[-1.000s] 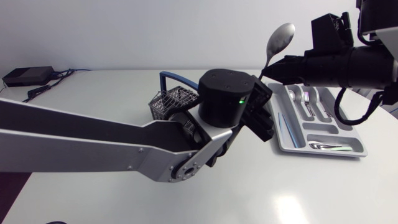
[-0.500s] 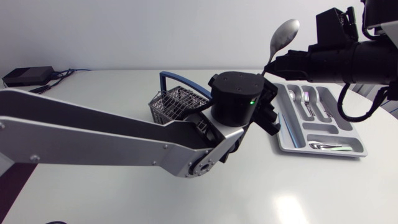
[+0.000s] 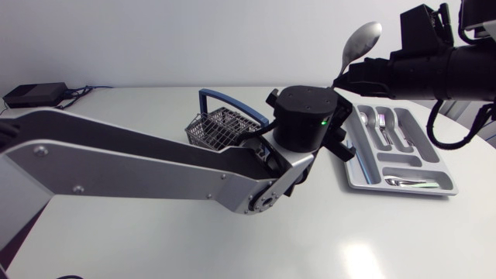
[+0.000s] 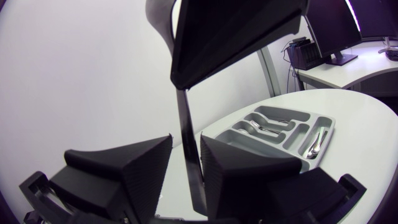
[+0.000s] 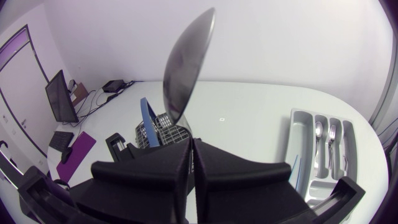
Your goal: Unload the cutlery basket into the drawer organizer.
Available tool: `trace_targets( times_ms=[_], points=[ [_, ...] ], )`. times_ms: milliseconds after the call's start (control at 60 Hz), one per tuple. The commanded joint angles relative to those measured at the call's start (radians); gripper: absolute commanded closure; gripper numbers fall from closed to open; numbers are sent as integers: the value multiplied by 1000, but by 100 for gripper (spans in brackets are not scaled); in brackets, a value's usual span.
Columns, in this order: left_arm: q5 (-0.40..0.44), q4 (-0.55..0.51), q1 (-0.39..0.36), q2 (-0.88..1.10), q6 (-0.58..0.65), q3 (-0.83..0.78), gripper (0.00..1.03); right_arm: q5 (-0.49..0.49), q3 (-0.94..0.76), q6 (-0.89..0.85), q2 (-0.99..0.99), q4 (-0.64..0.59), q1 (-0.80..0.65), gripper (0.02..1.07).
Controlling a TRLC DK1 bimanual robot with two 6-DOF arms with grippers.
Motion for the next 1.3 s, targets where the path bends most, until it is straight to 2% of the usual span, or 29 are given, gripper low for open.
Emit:
trace_targets(
  times_ms=[0,67,217,333,767,967,1100,1217,1283],
  points=[
    [-14,18,12,29,-15,26,73,7,33,27,-20,-7,-9,101],
    [-14,18,14,33,-12,26,79,5,33,27,-20,-8,-10,101],
    [-13,17,20,32,-13,17,80,2,33,27,-21,-10,-12,101],
    [21,11,27,18,-15,5,82,-1,31,25,-26,-10,-12,101],
    [239,-97,72,-108,-56,-62,87,4,27,10,-47,-7,-13,99],
    [345,-152,92,-145,-83,-85,87,1,5,-24,-69,-2,-15,70],
    [431,-192,126,-168,-125,-95,87,-64,-29,-76,-90,2,-26,51],
    [532,-244,165,-188,-199,-81,87,-143,-78,-111,-107,35,-53,48],
    [584,-284,188,-191,-253,-58,87,-153,-113,-133,-121,64,-69,48]
  ],
)
